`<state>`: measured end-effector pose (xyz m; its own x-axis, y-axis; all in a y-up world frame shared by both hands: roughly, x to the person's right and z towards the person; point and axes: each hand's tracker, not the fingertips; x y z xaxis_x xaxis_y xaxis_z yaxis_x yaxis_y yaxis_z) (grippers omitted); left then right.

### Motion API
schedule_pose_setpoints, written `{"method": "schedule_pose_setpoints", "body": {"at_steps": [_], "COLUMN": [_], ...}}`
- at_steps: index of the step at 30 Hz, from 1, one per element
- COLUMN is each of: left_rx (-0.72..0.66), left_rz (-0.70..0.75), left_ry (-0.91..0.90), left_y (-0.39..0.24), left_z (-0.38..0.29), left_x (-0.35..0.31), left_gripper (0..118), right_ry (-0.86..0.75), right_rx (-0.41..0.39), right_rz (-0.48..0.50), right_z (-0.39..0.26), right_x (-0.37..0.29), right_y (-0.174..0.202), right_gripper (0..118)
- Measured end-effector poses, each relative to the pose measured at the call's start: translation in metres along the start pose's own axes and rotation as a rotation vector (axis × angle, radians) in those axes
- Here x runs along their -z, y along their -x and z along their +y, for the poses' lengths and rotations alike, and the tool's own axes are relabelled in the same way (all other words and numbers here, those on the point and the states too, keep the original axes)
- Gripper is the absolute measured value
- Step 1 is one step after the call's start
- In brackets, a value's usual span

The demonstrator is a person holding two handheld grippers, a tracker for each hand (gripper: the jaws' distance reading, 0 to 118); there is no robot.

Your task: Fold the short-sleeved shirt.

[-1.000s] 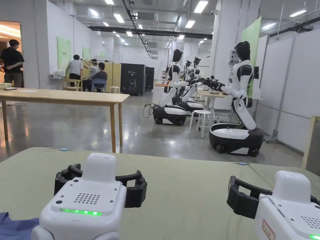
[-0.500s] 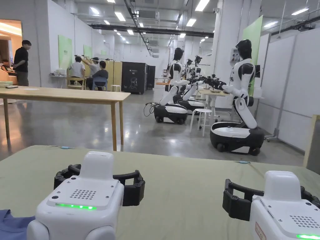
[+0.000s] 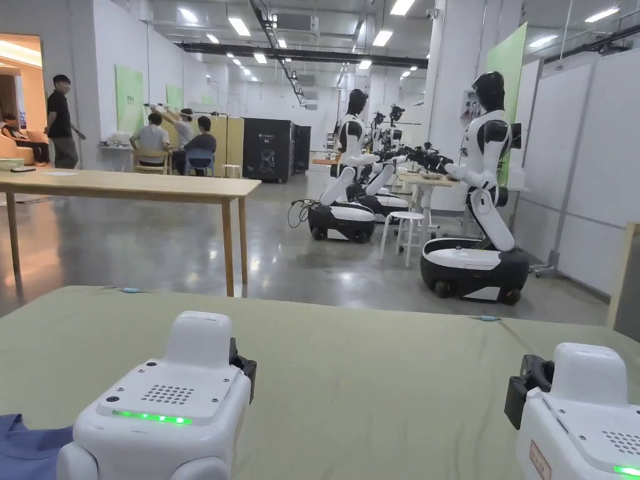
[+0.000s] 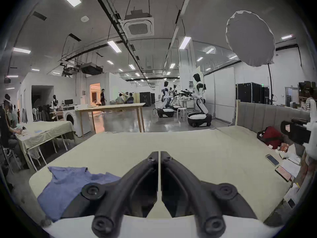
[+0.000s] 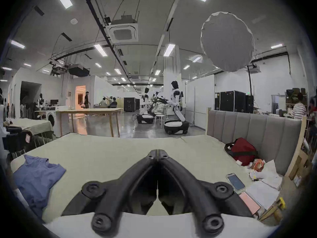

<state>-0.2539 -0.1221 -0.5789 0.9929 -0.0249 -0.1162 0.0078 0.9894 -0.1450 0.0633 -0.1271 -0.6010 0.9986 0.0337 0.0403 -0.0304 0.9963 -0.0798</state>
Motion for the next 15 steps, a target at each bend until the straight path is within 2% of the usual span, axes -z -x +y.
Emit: {"method": "schedule_pose_setpoints", "body": {"at_steps": [8,11,15], "left_rx": [-0.035,-0.031,-0.053], "left_rz": [0.029,0.116,0.274], "left_ry": [0.038,0.057,0.084], "left_y": [0.023,0.054,0.113], "left_z": [-0.009,-0.015,-0.022], "left_x": [-0.002,-0.012,-0.039], "left_gripper": [0,0,0], "right_ry": [0.034,0.049,0.062], "right_rx": [-0.041,-0.066,-0.048], "right_rz": [0.008,0.093,0.29], "right_z": [-0.007,-0.014,-0.02], "right_x": [0.008,0.013,0.017], "right_y": [0.015,0.043,0.106], "right_gripper": [1,1,1]}}
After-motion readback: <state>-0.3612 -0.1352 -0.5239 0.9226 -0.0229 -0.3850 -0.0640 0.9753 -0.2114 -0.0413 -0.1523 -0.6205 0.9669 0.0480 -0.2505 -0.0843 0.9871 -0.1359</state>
